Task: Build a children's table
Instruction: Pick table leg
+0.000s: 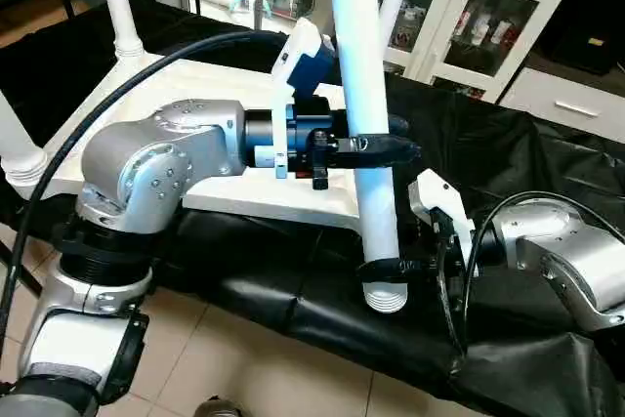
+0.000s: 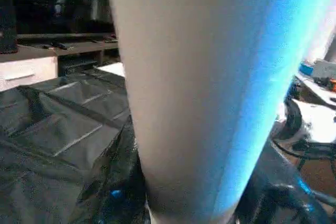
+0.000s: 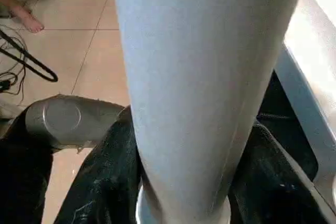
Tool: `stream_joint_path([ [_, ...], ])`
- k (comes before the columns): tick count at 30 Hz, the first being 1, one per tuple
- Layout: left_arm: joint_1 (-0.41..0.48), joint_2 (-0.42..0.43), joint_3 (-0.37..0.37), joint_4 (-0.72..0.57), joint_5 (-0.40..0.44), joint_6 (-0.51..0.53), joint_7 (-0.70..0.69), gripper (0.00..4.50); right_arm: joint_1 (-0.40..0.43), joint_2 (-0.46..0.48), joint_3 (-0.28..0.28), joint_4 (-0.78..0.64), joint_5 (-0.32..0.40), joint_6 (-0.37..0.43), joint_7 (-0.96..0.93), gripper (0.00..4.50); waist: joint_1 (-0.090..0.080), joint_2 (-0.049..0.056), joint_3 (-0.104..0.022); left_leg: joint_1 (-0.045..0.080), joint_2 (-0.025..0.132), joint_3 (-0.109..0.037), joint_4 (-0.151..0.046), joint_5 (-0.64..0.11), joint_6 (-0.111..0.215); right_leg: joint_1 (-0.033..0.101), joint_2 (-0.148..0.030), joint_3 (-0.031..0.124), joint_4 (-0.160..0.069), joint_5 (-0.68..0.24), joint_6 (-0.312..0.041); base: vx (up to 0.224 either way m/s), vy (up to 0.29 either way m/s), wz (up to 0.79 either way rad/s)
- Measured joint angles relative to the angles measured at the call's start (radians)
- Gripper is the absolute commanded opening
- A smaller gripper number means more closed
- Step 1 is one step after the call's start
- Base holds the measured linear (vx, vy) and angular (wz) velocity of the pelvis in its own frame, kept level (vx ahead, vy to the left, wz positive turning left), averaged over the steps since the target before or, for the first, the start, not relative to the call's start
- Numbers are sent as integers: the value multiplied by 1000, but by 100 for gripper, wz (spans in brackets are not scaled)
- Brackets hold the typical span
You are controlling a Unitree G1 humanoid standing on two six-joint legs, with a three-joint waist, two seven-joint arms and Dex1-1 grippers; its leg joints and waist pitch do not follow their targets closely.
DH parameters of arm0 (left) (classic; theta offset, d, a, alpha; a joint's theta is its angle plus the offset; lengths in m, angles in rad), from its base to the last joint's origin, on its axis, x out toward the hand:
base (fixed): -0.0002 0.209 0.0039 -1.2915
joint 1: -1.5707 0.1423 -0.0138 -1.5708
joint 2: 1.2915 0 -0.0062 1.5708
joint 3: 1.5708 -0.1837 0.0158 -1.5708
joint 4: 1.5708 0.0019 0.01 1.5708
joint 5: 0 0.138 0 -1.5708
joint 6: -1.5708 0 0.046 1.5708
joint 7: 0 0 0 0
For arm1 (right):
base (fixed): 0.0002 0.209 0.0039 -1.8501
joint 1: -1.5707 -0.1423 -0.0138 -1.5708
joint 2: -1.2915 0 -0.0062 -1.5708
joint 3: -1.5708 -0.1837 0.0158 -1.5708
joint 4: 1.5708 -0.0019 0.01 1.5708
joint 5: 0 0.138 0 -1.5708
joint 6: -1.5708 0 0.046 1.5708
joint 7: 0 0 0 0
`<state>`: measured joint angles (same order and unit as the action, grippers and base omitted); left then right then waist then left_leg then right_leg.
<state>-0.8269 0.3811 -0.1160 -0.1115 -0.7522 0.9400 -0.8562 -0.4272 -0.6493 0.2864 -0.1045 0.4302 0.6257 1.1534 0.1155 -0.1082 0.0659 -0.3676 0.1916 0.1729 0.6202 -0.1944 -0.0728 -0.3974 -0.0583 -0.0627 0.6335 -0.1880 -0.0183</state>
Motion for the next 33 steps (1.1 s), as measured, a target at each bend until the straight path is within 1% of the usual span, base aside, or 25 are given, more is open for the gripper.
stream_joint_path([
  [1, -4, -1, 6, 0, -1, 3, 7, 240, 1, 4, 0, 0, 0, 0, -4, 187, 0, 0, 0, 0, 0, 0, 0, 0, 0, 0, 0, 0, 0, 0, 0, 0, 0, 0],
  [2, -7, 0, 13, 0, -1, 6, 11, 265, 2, 7, 0, 0, 0, 0, -10, 186, 0, 0, 0, 0, 0, 0, 0, 0, 0, 0, 0, 0, 0, 0, 0, 0, 0, 0],
  [3, -9, 0, 20, 0, -1, 7, 12, 275, 2, 9, -2, 0, 1, 0, -14, 186, 0, 0, 0, 0, 0, 0, 0, 0, 0, 0, 0, 0, 0, 0, 0, 0, 0, 0],
  [5, -8, 3, 24, 0, -2, 15, 14, 279, 3, 11, -9, -1, 10, 2, -22, 186, 1, 0, 0, 0, 0, 0, 0, 0, 0, 0, 0, 0, 0, 0, 0, 0, 0, 0],
  [6, -8, 5, 27, 0, -6, 22, 15, 286, 5, 16, -20, -3, 15, 3, -28, 186, 1, 0, 0, 0, 0, 0, 0, 0, 0, 0, 0, 0, 0, 0, 0, 0, 0, 0],
  [7, -8, 4, 32, -1, -14, 28, 18, 309, 7, 20, -31, -3, 22, 6, -34, 186, 2, 0, 0, 0, 0, 0, 0, 1, -1, 0, 0, 0, 0, 0, 0, 0, 0, 0],
  [8, -8, 5, 36, -1, -19, 33, 20, 309, 9, 22, -42, -8, 31, 9, -38, 186, 4, 0, 0, 0, 0, 0, 0, 1, -1, 0, 0, 0, 0, 0, 0, 0, 0, 0],
  [10, -7, 8, 46, -1, -29, 44, 25, 329, 12, 25, -62, -22, 41, 19, -47, 186, 8, 0, 0, 0, 0, 0, 0, 1, -1, 0, 0, 0, 1, 0, 0, 0, 0, 0],
  [11, -7, 8, 51, -2, -36, 50, 28, 329, 15, 27, -71, -27, 46, 23, -53, 186, 10, 0, 0, 0, 0, 0, 0, 1, -1, 0, 0, 0, 1, 0, 0, 0, 0, 0],
  [12, -4, 9, 59, -4, -41, 60, 31, 350, 26, 28, -87, -38, 54, 27, -60, 186, 14, 0, 0, 0, 0, 0, 0, 1, -1, 0, 0, 0, 1, 0, 0, 0, 0, 0],
  [13, -1, 12, 64, -6, -41, 64, 32, 350, 33, 28, -96, -43, 63, 30, -64, 186, 16, 0, 0, 0, 0, 0, 0, 1, -1, 0, 0, 0, 1, 0, 0, 0, 0, 0],
  [14, 3, 16, 69, -8, -41, 66, 33, 362, 35, 28, -104, -44, 73, 35, -68, 186, 19, 0, 0, 0, 0, 0, 0, 1, -1, 0, 0, 0, 1, 0, 0, 0, 0, 0],
  [16, 11, 18, 82, -9, -47, 73, 36, 369, 35, 28, -136, -45, 94, 48, -81, 186, 26, 0, 0, 0, 0, 0, 0, 1, -1, 0, 0, 0, 1, 0, 0, 0, 0, 0],
  [17, 15, 18, 88, -10, -52, 77, 37, 389, 35, 28, -160, -45, 105, 51, -88, 186, 27, 0, 0, 1, 0, 0, 0, 1, -1, 0, 0, 0, 1, 0, 0, 0, 0, 0],
  [18, 24, 19, 100, -10, -58, 78, 42, 399, 32, 27, -186, -45, 117, 52, -99, 186, 28, 0, 0, 1, 0, 0, 0, 1, -1, 0, 0, 0, 1, 0, 0, 0, 0, 0],
  [20, 37, 23, 113, -10, -58, 78, 54, 404, 29, 24, -217, -45, 123, 54, -111, 186, 29, 0, 0, 1, 0, 0, 0, 1, -1, 0, 0, 0, 2, 0, 0, 0, 0, 0],
  [21, 51, 24, 128, -14, -59, 77, 65, 417, 29, 23, -239, -43, 126, 56, -126, 186, 30, 0, 0, 1, 0, 0, 0, 1, -1, 0, 0, 0, 2, 0, 0, 0, 0, 0],
  [22, 71, 28, 145, -24, -61, 76, 74, 417, 29, 22, -263, -38, 130, 61, -142, 186, 29, 0, 0, 1, 0, 0, 0, 1, -1, 0, 0, 0, 2, 0, 0, 0, 0, 0],
  [23, 89, 36, 159, -29, -61, 76, 81, 435, 30, 17, -290, -31, 130, 64, -155, 186, 29, 0, 0, 1, 0, 0, 0, 1, -2, 0, 0, 0, 2, 0, 0, 0, 0, 0],
  [24, 114, 45, 180, -36, -61, 76, 89, 441, 31, 10, -323, -26, 130, 68, -174, 186, 29, 0, 0, 1, 0, 0, 0, 2, -2, 0, 0, 0, 3, 0, 0, 0, 0, 0],
  [25, 131, 49, 194, -44, -61, 75, 97, 441, 33, 6, -344, -25, 130, 68, -188, 186, 29, 0, 0, 1, 0, 0, 0, 2, -2, 0, 0, 0, 3, 0, 0, 0, 0, 0],
  [27, 164, 52, 219, -66, -60, 72, 118, 447, 39, 6, -376, -23, 130, 70, -221, 186, 29, 0, 0, 1, 0, 0, 0, 2, -2, 0, 0, 0, 3, 0, 0, 0, 0, 0],
  [30, 205, 61, 236, -108, -45, 66, 174, 447, 57, 15, -403, -23, 130, 73, -282, 186, 29, 0, 0, 2, 0, 0, 0, 2, -2, 0, 0, 0, 3, 0, 0, 0, 0, 0],
  [32, 232, 65, 254, -120, -18, 64, 224, 447, 66, 28, -425, -19, 123, 75, -331, 186, 28, 0, 0, 2, 0, 0, 0, 2, -2, 0, 0, -1, 4, 0, 0, 0, 0, 0],
  [33, 249, 57, 270, -127, 16, 62, 286, 447, 66, 55, -442, -17, 108, 78, -387, 186, 26, 1, 0, 2, 0, 0, 0, 2, -3, 0, 0, -1, 4, 0, -1, 0, 0, 0],
])
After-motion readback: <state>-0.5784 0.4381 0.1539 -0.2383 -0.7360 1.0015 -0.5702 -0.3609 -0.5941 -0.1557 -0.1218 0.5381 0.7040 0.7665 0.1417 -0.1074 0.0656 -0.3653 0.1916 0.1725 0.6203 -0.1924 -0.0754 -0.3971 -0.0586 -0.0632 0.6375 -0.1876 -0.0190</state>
